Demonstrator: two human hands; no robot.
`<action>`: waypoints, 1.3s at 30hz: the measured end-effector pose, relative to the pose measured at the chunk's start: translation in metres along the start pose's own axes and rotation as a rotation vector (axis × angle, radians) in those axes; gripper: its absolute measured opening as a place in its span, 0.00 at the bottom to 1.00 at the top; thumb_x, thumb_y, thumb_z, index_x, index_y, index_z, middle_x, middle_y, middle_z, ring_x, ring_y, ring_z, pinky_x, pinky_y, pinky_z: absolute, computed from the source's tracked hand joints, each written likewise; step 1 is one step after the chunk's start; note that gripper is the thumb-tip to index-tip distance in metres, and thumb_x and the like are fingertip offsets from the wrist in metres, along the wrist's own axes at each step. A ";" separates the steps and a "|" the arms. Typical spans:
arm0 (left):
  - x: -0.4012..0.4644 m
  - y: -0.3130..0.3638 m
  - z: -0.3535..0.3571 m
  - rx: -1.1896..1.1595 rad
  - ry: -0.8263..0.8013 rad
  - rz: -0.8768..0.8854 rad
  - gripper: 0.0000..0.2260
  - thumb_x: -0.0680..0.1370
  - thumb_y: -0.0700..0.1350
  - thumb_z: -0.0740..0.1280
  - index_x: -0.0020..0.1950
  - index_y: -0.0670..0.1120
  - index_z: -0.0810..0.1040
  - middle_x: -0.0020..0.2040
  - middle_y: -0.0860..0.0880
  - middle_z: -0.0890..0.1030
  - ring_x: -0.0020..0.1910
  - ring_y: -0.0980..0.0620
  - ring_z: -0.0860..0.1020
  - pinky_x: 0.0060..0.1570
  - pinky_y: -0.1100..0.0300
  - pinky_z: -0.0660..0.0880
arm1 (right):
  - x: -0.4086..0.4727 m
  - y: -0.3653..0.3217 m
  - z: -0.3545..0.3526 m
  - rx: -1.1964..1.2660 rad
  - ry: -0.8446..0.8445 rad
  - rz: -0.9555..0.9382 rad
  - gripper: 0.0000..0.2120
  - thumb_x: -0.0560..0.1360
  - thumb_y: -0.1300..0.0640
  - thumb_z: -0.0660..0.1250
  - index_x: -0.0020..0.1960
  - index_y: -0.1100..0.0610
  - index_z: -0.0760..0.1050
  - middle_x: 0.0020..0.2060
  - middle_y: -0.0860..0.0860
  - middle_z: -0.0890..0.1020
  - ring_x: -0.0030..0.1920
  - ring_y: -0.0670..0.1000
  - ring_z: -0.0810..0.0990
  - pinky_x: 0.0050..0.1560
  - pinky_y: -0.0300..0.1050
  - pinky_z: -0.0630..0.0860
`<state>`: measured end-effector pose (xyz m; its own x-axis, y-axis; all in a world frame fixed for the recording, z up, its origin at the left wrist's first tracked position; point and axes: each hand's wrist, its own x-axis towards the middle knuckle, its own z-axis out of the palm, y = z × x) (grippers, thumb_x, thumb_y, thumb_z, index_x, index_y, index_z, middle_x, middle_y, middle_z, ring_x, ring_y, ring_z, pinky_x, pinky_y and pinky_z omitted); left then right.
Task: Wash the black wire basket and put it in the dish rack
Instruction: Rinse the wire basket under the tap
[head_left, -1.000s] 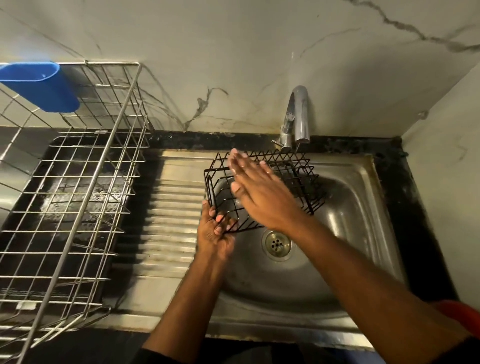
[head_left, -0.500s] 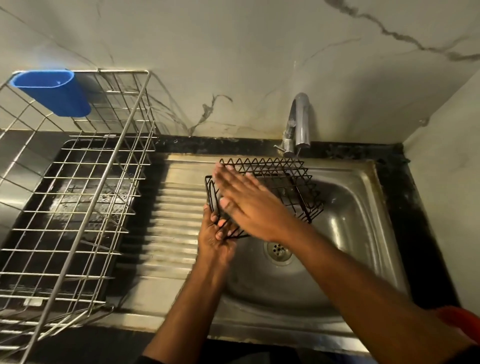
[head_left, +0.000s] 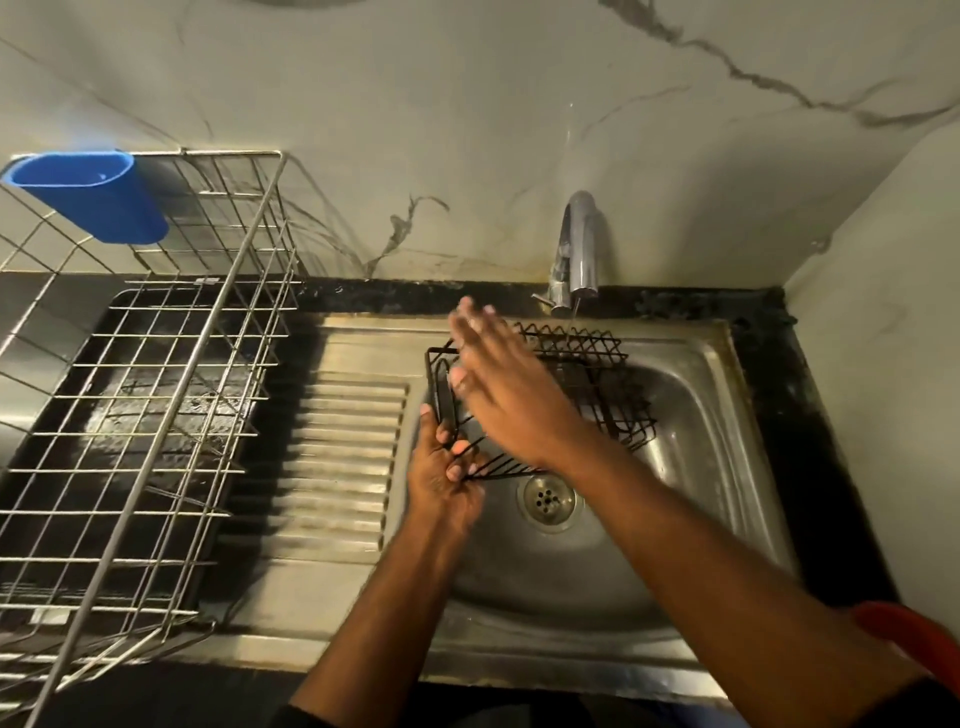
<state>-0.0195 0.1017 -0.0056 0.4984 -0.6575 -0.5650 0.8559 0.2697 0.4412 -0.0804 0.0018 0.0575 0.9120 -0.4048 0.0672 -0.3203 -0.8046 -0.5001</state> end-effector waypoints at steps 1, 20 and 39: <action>0.002 0.004 -0.003 -0.005 -0.014 0.010 0.29 0.85 0.57 0.54 0.25 0.50 0.69 0.19 0.53 0.66 0.12 0.59 0.61 0.16 0.67 0.58 | -0.013 -0.003 0.004 -0.006 -0.008 -0.072 0.29 0.84 0.43 0.43 0.81 0.51 0.40 0.80 0.49 0.40 0.80 0.49 0.37 0.79 0.52 0.38; 0.001 0.016 -0.009 -0.049 -0.043 0.024 0.30 0.85 0.58 0.55 0.24 0.49 0.71 0.19 0.53 0.67 0.11 0.58 0.62 0.15 0.67 0.59 | -0.032 0.011 0.008 -0.021 0.030 -0.055 0.28 0.84 0.43 0.41 0.81 0.49 0.37 0.80 0.45 0.38 0.79 0.45 0.36 0.78 0.47 0.35; 0.002 0.024 -0.011 -0.017 0.023 0.043 0.29 0.84 0.59 0.56 0.24 0.50 0.68 0.21 0.53 0.64 0.13 0.59 0.59 0.17 0.66 0.57 | -0.019 0.020 0.004 0.661 0.241 0.205 0.21 0.85 0.50 0.54 0.77 0.50 0.63 0.74 0.42 0.67 0.73 0.43 0.66 0.70 0.38 0.64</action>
<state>0.0036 0.1144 -0.0041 0.5373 -0.6290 -0.5619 0.8359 0.3088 0.4537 -0.1030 -0.0048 0.0423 0.7441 -0.6648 0.0660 -0.1877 -0.3028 -0.9344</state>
